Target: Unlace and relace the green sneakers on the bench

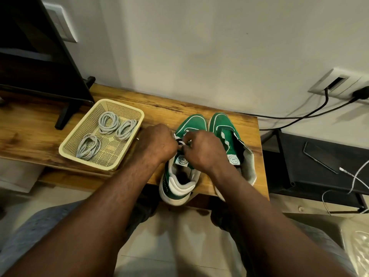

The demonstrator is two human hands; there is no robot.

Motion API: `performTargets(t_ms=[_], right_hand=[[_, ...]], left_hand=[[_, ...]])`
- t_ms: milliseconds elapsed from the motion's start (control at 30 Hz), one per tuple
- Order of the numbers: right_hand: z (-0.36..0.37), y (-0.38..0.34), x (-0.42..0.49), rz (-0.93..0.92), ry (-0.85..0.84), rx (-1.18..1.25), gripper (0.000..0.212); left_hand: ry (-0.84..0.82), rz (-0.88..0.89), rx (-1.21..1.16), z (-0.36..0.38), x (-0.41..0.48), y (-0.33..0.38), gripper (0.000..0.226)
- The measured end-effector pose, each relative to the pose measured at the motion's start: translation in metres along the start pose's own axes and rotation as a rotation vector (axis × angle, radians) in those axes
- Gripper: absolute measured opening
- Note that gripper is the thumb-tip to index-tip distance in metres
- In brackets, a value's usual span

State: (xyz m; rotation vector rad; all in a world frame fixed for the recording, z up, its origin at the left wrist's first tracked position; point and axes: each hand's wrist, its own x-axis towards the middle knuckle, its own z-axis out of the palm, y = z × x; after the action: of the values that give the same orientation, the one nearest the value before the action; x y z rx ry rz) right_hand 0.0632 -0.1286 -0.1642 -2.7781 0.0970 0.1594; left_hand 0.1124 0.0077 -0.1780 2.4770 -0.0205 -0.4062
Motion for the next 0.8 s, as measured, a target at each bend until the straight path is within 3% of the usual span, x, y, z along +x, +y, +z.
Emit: performTargets(t_ms=[100,200,267,333,400,467,533,600,700,800], right_hand=[[0.004,-0.002,0.001,-0.019,0.059,-0.054,0.01],[-0.003,0.002,0.005,0.097,0.053,0.356,0.017],[-0.02,0.001,0.005,0.146,0.156,0.697,0.023],[-0.043,0.008,0.006,0.178,0.264,0.844,0.022],[-0.058,0.021,0.007,0.187,0.244,0.793,0.019],[-0.059,0.036,0.007,0.198,0.128,0.581,0.015],[-0.051,0.04,0.006,0.2,0.02,0.31,0.035],[-0.044,0.034,0.005,0.164,0.057,0.153,0.049],[-0.038,0.02,0.003,0.075,0.161,0.086,0.045],[-0.025,0.006,-0.005,0.008,0.054,-0.008,0.043]], left_hand=[[0.009,0.006,0.023,0.0,-0.001,0.0,0.007],[0.042,0.03,0.133,-0.001,-0.003,0.003,0.016],[0.057,0.038,0.177,-0.003,-0.004,0.004,0.016],[0.044,0.041,0.169,-0.004,-0.005,0.004,0.015],[0.022,0.04,0.161,-0.006,-0.007,0.006,0.018],[0.011,0.051,0.161,-0.007,-0.011,0.009,0.013],[0.021,0.085,0.163,-0.009,-0.015,0.011,0.009],[0.033,0.141,0.154,-0.007,-0.016,0.01,0.022],[0.023,0.248,0.189,-0.001,-0.016,0.009,0.039],[0.034,0.327,0.252,0.004,-0.016,0.006,0.045]])
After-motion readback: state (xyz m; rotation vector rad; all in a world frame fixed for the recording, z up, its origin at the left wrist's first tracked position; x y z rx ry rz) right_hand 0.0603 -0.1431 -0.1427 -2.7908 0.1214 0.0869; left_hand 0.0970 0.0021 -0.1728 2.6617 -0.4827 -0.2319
